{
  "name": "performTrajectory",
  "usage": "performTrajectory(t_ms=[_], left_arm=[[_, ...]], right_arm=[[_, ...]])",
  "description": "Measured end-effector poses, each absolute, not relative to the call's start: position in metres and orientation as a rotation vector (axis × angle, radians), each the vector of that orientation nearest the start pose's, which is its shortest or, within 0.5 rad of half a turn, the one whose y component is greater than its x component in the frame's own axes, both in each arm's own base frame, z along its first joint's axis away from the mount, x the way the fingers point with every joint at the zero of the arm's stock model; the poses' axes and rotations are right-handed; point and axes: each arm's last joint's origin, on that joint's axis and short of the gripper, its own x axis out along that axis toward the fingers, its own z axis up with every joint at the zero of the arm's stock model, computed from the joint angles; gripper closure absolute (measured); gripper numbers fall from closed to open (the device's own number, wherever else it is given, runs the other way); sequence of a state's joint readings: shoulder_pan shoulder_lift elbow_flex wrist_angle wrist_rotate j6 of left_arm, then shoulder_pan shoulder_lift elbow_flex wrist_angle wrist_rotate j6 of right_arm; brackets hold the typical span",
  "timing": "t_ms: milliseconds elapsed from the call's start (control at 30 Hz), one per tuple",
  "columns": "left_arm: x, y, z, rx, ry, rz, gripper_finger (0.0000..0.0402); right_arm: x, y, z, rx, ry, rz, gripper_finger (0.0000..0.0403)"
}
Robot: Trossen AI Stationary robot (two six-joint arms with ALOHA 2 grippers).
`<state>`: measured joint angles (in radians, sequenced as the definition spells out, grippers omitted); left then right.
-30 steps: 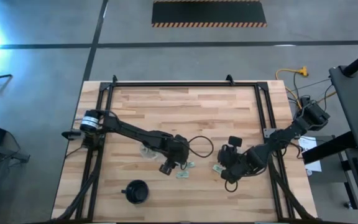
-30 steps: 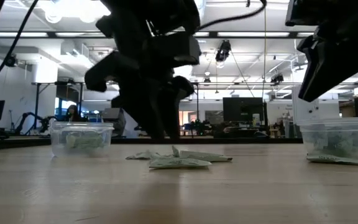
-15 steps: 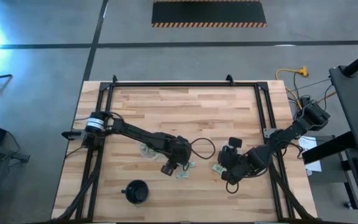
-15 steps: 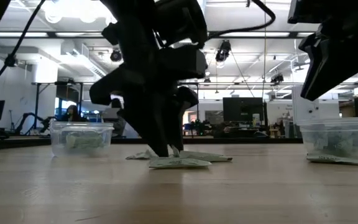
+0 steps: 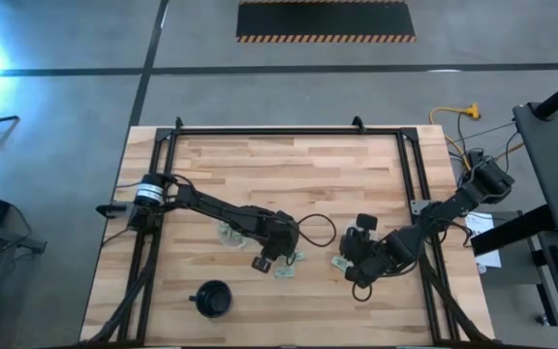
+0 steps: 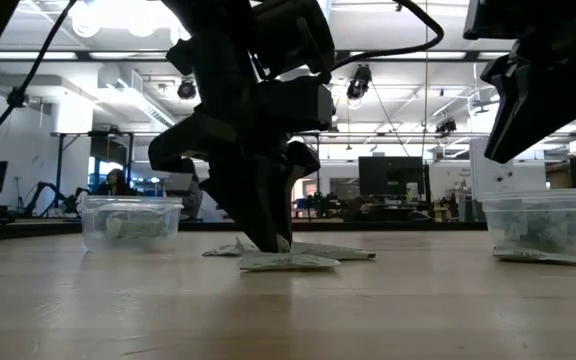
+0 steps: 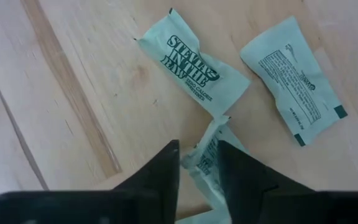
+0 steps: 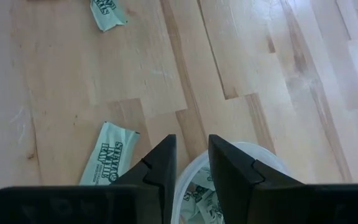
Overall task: Pick and place Stevia / Truvia into bins
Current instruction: Put the stevia packet into the oval transparent container
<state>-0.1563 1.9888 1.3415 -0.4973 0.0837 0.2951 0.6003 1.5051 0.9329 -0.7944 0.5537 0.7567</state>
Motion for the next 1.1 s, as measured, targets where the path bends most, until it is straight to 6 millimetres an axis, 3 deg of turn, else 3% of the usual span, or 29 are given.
performTrajectory(t_ms=[300,633,900,1100], left_arm=[[0.393,-0.064,0.161,0.308,1.098,-0.372,0.0394],[0.384,-0.063,0.186,0.311,1.078,-0.367,0.0401],[0.356,-0.057,0.224,0.321,1.118,-0.301,0.0401],[0.324,-0.048,0.244,0.347,1.208,-0.178,0.0401]], right_arm=[[0.223,0.134,0.194,-0.068,1.050,-0.378,0.0330],[0.223,0.134,0.194,-0.070,1.044,-0.381,0.0328],[0.224,0.134,0.194,-0.077,1.024,-0.389,0.0335],[0.225,0.135,0.194,-0.070,1.018,-0.387,0.0330]])
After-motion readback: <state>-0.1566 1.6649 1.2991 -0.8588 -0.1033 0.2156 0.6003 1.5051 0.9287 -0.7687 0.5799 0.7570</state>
